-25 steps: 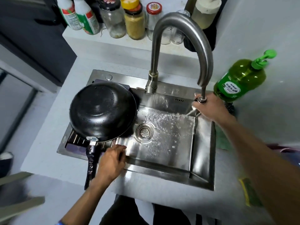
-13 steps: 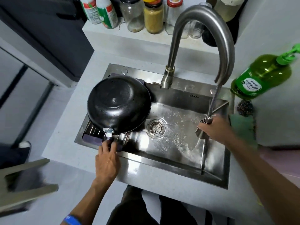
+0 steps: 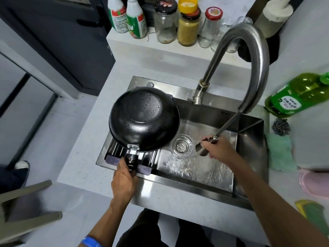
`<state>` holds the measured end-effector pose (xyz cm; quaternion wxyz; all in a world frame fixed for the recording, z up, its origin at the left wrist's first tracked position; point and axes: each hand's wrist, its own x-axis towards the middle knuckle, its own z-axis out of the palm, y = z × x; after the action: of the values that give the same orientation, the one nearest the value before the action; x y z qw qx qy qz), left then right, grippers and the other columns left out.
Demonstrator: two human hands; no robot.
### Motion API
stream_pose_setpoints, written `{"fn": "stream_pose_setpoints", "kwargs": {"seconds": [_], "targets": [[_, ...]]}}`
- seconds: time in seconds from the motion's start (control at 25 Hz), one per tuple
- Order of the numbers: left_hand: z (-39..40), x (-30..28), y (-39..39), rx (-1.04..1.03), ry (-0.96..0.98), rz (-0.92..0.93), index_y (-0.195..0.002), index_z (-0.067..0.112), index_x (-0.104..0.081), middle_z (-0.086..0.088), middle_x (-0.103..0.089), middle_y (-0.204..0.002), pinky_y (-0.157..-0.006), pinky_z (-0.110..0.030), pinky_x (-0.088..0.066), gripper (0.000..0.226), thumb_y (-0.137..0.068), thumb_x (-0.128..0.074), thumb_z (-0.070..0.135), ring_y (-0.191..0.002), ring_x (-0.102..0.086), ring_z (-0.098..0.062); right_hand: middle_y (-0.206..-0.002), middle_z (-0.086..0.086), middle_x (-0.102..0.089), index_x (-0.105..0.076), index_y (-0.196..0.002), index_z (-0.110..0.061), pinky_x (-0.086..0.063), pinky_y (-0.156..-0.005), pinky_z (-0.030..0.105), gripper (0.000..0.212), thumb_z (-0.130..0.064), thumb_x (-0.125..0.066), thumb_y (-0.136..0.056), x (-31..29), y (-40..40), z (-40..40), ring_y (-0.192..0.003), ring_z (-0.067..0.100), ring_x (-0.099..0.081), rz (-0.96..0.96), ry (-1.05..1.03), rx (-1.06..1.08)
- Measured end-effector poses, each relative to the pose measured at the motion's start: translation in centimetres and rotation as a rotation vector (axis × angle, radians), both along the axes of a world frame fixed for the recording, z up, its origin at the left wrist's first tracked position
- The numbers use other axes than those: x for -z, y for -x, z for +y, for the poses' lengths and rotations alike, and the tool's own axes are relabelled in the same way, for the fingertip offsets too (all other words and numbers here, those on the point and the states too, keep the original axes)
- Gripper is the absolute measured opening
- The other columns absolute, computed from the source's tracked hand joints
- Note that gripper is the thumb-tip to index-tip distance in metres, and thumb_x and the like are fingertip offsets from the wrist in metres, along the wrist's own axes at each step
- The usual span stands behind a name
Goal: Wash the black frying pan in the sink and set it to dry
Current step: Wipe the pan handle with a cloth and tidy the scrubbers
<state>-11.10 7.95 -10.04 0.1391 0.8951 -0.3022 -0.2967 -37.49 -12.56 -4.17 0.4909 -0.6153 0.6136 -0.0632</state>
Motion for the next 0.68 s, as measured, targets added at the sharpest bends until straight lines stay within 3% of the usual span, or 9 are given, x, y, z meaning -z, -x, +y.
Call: {"fn": "stream_pose_setpoints", "kwargs": {"seconds": [0.08,0.12,0.24,0.36,0.44,0.56,0.68], "targets": [[0.2,0.1,-0.4,0.012,0.016,0.000,-0.139,0.014,-0.035,-0.012,-0.058,-0.123,-0.080,-0.048,-0.051,0.064,-0.082,-0.066,0.015,-0.104,-0.059,-0.037,-0.065,-0.002,-0.072,-0.075,-0.080,-0.015,-0.056,-0.061,0.038,0.013,-0.024,-0.068,-0.087,0.2,0.7,-0.2,-0.058,0.014,-0.065,0.049,0.033,0.072],[0.2,0.1,-0.5,0.016,0.025,0.000,-0.139,0.014,-0.036,-0.012,-0.059,-0.121,-0.079,-0.047,-0.051,0.063,-0.083,-0.066,0.016,-0.103,-0.060,-0.038,-0.068,0.001,-0.073,-0.076,-0.081,-0.016,-0.057,-0.063,0.040,0.013,-0.025,-0.068,-0.086,0.2,0.5,0.1,-0.057,0.014,-0.065,0.061,0.040,0.086],[0.1,0.0,-0.6,0.020,0.021,-0.011,-0.138,0.013,-0.037,-0.013,-0.061,-0.119,-0.078,-0.047,-0.051,0.060,-0.085,-0.066,0.019,-0.102,-0.061,-0.038,-0.071,0.000,-0.074,-0.075,-0.090,-0.015,-0.045,-0.045,0.018,0.012,-0.022,-0.065,-0.092,-0.1,-2.6,1.8,-0.048,0.000,-0.059,-0.029,-0.031,0.029],[-0.1,-0.3,-0.9,0.019,-0.014,-0.016,-0.132,0.016,-0.042,-0.012,-0.065,-0.114,-0.076,-0.042,-0.049,0.054,-0.086,-0.067,0.025,-0.100,-0.063,-0.036,-0.076,-0.003,-0.075,-0.074,-0.093,-0.019,-0.043,-0.046,0.018,0.012,-0.026,-0.064,-0.093,-0.3,-4.2,2.1,-0.058,0.004,-0.063,-0.067,-0.057,-0.005],[-0.2,-0.8,-1.1,0.020,-0.037,-0.002,-0.130,0.018,-0.045,-0.011,-0.065,-0.113,-0.077,-0.040,-0.047,0.052,-0.085,-0.068,0.027,-0.101,-0.062,-0.036,-0.070,-0.005,-0.072,-0.073,-0.087,-0.021,-0.049,-0.052,0.025,0.011,-0.027,-0.066,-0.091,-0.3,-2.5,1.2,-0.058,0.004,-0.063,-0.047,0.002,0.062],[-0.1,-1.6,-0.8,0.035,0.038,-0.067,-0.124,0.014,-0.049,-0.013,-0.053,-0.115,-0.079,-0.045,-0.048,0.049,-0.080,-0.069,0.021,-0.105,-0.053,-0.038,-0.070,-0.003,-0.072,-0.072,-0.074,-0.019,-0.058,-0.073,0.044,0.026,-0.044,-0.063,-0.079,-0.2,0.3,0.0,-0.070,0.015,-0.069,0.084,0.136,0.079],[-1.7,-3.5,0.3,0.149,0.250,-0.203,-0.126,0.011,-0.050,-0.012,-0.047,-0.115,-0.085,-0.043,-0.044,0.051,-0.079,-0.070,0.014,-0.106,-0.046,-0.031,-0.087,-0.004,-0.073,-0.072,-0.093,-0.021,-0.058,-0.081,0.040,0.017,-0.034,-0.077,-0.083,-0.4,0.3,0.7,-0.083,0.015,-0.070,0.022,0.042,0.001]]}}
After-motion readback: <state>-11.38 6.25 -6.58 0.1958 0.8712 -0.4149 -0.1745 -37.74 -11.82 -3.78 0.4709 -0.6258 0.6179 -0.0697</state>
